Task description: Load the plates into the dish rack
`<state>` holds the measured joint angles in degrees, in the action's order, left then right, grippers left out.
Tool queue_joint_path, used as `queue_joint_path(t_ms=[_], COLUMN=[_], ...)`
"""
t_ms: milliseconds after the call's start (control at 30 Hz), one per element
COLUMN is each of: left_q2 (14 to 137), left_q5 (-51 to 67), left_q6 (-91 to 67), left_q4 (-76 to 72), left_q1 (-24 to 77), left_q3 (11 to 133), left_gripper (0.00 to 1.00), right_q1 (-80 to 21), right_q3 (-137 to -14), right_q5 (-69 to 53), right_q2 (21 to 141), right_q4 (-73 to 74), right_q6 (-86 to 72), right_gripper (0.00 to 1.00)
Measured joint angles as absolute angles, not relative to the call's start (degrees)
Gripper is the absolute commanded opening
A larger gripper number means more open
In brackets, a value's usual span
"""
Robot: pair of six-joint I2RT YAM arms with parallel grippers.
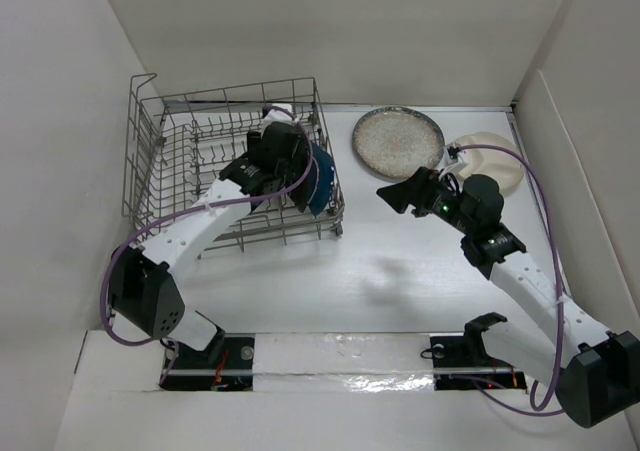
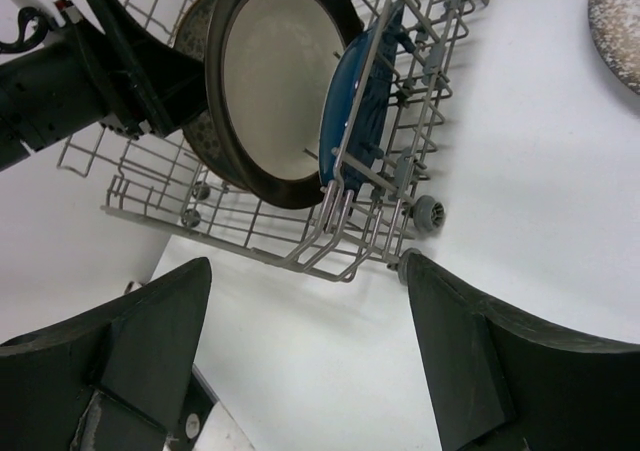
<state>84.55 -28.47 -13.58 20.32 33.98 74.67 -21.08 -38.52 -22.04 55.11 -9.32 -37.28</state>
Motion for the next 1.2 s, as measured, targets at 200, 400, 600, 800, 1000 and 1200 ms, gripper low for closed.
queue_joint_path(t_ms=[200,400,600,800,1000,1200], left_q2=[80.5,69.5,60.5,54.8,52.9,49.7], left_q5=[-27.2,-27.0,-23.0,-13.8,-4.2,2.4], left_q6=[-13.5,-13.3,-13.1,-14.1,-14.7,-15.3], left_q4=[21.0,18.5,14.8,12.4,11.8,10.5], left_q1=[34.0,34.1,34.0,34.0,34.0,34.0], left_q3=[76.7,78.0,76.1,68.5,61.3,58.5], left_gripper=[0.71,0.67,0.20,0.00,0.10,0.22], right_q1=[-20.6,-18.3,-15.4,-10.8,-1.1,10.2], right_q3=[-38.5,-38.5,-38.4,-38.1,-37.3,-37.3], right_q5=[-18.3,-14.4,-8.8,0.0,8.7,15.6], right_q2=[53.9,53.3,53.3,54.5,61.7,73.4], right_q4=[-9.0,-8.9,-8.8,-7.3,-6.9,-6.8], right_q6=[-39.0,-40.8,-43.2,-44.7,-48.8,-54.4], right_gripper=[0.69,0.50,0.19,0.48,0.79,0.77])
